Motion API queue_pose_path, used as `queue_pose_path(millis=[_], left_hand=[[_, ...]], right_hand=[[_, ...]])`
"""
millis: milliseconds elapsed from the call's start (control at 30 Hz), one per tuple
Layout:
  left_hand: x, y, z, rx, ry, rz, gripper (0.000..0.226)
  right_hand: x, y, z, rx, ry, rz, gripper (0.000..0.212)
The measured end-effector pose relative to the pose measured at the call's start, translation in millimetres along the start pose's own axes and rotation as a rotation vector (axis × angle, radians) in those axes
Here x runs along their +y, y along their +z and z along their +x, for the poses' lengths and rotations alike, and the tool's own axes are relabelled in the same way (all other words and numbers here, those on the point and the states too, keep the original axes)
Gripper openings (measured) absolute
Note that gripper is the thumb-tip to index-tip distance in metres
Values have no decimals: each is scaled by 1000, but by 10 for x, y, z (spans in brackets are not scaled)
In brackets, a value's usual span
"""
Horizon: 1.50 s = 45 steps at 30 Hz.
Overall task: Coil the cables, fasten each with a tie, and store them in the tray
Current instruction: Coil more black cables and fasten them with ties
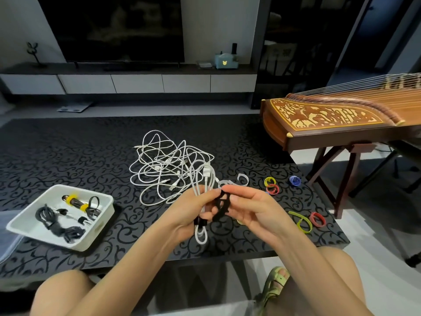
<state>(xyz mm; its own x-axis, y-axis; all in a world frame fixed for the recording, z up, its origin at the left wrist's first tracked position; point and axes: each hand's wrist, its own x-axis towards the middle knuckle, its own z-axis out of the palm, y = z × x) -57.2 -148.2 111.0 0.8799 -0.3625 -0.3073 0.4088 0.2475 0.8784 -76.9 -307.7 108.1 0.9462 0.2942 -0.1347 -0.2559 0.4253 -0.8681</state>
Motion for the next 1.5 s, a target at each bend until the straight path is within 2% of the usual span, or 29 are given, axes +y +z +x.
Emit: queue_pose_path(millis=[67,133,267,367,467,567,633,700,800,900,967,1067,1167,1267,1367,1433,1500], left_hand=[[16,11,-40,-10,-45,-33,25],[34,25,-82,-47,-105,-112,13],[36,65,-157,-160,-127,-151,5],[2,58,-139,-109,-98,-103,18],[2,49,-140,-46,-31,106,23],[24,19,-153,-16,70,400,27],[90,8,-189,-67,84,463,25],[149,4,-210,-141,64,462,23],[231,21,-243,-254,0,260,25],[268,44,-270,-363,-41,110,19],[257,46,-283,-414,-40,95,19],[219,35,-294,-393,5,157,20],[178,-24,-251,-238,118,318,18],[184,-57,-226,-178,187,392,14],[180,-44,-208,-100,232,478,12],[171,-44,-177,-57,267,533,3],[194,-41,-169,-126,224,480,21]], right_hand=[[12,16,-29,11,-63,-92,22],[2,43,-64,48,-110,-151,23],[-31,57,-78,150,-118,-103,16],[-69,93,-106,130,75,7,18],[-132,108,-127,118,333,133,26],[-245,68,-136,132,424,196,21],[-300,28,-154,119,432,260,19],[-318,-19,-173,82,374,290,30],[-328,-33,-185,-31,196,308,40],[-298,12,-190,-102,-23,34,27],[-242,67,-195,-55,-161,-159,18],[-191,129,-203,101,-323,-317,22],[-197,158,-218,119,-316,-166,27],[-201,133,-237,129,-218,85,32],[-176,20,-213,335,-242,43,36],[-209,-73,-182,454,-302,16,36],[-238,-158,-158,437,-294,55,36]])
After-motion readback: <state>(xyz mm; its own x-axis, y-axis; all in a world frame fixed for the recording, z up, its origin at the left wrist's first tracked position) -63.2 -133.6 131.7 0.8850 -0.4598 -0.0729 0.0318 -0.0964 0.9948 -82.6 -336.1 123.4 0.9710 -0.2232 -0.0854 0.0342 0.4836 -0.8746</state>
